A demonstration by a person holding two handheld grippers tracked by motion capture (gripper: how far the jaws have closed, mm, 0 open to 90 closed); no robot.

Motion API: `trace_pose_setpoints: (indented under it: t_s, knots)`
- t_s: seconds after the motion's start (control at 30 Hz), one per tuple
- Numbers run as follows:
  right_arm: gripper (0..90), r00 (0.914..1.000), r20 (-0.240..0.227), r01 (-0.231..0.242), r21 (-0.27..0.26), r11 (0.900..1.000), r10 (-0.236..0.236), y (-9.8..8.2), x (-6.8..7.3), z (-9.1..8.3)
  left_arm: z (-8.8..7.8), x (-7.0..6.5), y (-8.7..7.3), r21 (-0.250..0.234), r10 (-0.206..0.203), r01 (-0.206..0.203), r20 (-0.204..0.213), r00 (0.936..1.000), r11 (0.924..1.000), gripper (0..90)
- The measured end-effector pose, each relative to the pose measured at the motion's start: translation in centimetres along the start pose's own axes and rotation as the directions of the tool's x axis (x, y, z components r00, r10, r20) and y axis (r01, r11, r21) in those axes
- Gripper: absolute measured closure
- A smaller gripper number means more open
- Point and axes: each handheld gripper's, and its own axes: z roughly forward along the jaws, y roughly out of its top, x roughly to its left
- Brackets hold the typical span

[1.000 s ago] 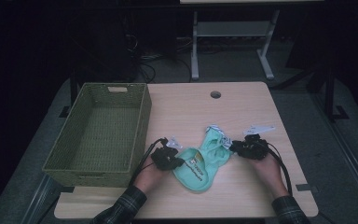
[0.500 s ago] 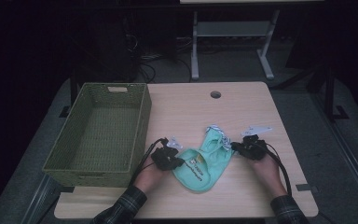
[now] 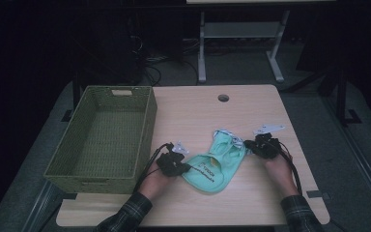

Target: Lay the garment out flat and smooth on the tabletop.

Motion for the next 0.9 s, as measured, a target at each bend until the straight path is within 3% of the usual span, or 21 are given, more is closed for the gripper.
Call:
trace_pose_setpoints:
  t_s: [0.1, 0.2, 0.33, 0.57, 0.7, 0.9]
  knots:
    - [88.4, 0.9998, -0.01, -0.02, -0.001, 1.0, 0.02, -0.1, -0.1, 0.2, 0.0, 0.0, 0.0, 0.002, -0.001, 0.001, 0.0, 1.0, 1.0, 89.7]
    - [80.8, 0.999, -0.035, -0.03, -0.016, 0.999, 0.029, -0.1, -0.1, -0.3, 0.0, -0.2, 0.2, -0.002, 0.007, -0.007, 0.01, 0.9999, 1.0, 85.3]
    - [76.6, 0.9972, -0.057, -0.05, -0.036, 0.998, 0.048, -0.1, 0.2, -1.5, -0.7, -0.6, 0.7, -0.049, 0.008, -0.006, 0.024, 0.9997, 0.9988, 80.4]
    - [89.8, 0.9931, -0.112, -0.043, -0.059, 0.997, 0.036, -0.6, 1.4, -3.4, -1.7, -0.1, 2.0, -0.102, 0.006, -0.003, 0.025, 0.9997, 0.9947, 74.2]
    - [90.0, 0.9867, -0.159, -0.04, -0.049, 0.998, 0.032, -0.9, 2.6, -3.9, -2.0, 0.6, 3.2, -0.135, -0.002, 0.006, 0.025, 0.9997, 0.9908, 71.2]
    - [90.0, 0.9781, -0.208, 0.005, -0.034, 0.999, -0.012, -1.7, 4.8, -3.9, -1.0, 1.1, 4.7, -0.124, 0.012, -0.009, 0.024, 0.9996, 0.9922, 65.7]
